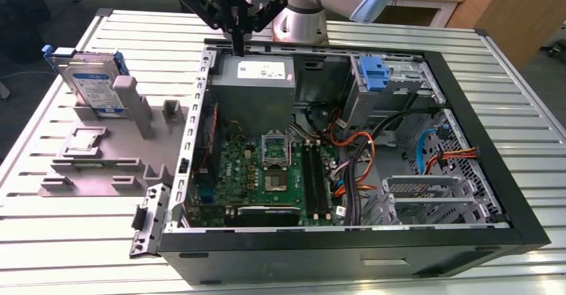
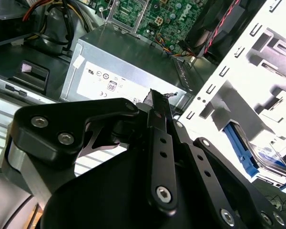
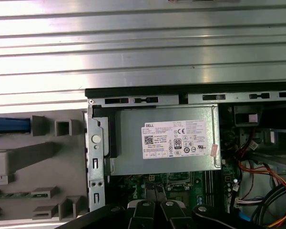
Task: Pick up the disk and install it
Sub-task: 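Reach for the disk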
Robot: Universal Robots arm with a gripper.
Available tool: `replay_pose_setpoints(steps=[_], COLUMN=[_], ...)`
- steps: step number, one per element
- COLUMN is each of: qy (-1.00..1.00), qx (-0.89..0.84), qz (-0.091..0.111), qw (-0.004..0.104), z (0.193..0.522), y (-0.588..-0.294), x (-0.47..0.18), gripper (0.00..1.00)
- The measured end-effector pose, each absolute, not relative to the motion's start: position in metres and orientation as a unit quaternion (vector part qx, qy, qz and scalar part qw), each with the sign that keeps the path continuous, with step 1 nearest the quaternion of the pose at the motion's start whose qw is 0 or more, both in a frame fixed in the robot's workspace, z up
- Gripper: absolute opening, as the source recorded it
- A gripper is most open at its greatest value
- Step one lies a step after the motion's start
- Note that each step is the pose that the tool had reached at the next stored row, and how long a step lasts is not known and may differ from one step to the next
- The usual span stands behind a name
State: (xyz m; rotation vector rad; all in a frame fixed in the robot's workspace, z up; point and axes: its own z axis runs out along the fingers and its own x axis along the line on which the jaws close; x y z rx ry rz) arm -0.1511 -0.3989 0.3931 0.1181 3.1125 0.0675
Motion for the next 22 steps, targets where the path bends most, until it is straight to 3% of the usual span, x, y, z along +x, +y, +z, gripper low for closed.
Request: replay_pose_setpoints(steps=[22], qy=[0.999], qx=[0.038], qz=[0.022], qw=[0.013], z=[0.3931], y=[-0.3989], x=[-0.1596], gripper=[0.11])
